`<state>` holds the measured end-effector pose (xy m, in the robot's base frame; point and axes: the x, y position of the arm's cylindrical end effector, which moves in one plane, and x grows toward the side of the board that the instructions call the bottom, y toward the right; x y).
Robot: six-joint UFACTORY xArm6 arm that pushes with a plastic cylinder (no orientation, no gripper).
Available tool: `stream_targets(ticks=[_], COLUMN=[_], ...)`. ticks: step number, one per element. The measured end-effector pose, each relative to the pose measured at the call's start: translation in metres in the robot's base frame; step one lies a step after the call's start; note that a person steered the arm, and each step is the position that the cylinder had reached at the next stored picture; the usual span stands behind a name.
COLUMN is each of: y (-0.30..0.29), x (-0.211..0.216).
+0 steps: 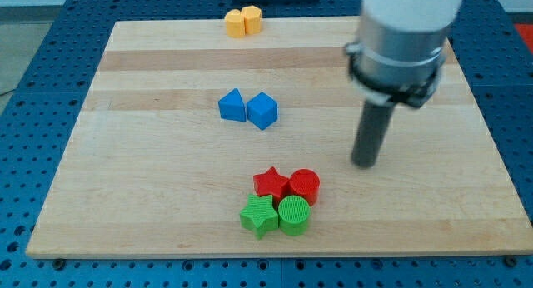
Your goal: Separate the yellow hexagon and the yellow heart
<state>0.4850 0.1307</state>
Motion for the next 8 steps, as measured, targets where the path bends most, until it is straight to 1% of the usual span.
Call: stream_targets(ticks=[1,2,3,4,5,6,7,8], y=[0.011,-0.005,-0.009,-0.008,-0.025,-0.072,-0.103,-0.172], x=[-0.041,-0.045,-0.080,-0.168,-0.249,-0.291,-0.251,-0.212])
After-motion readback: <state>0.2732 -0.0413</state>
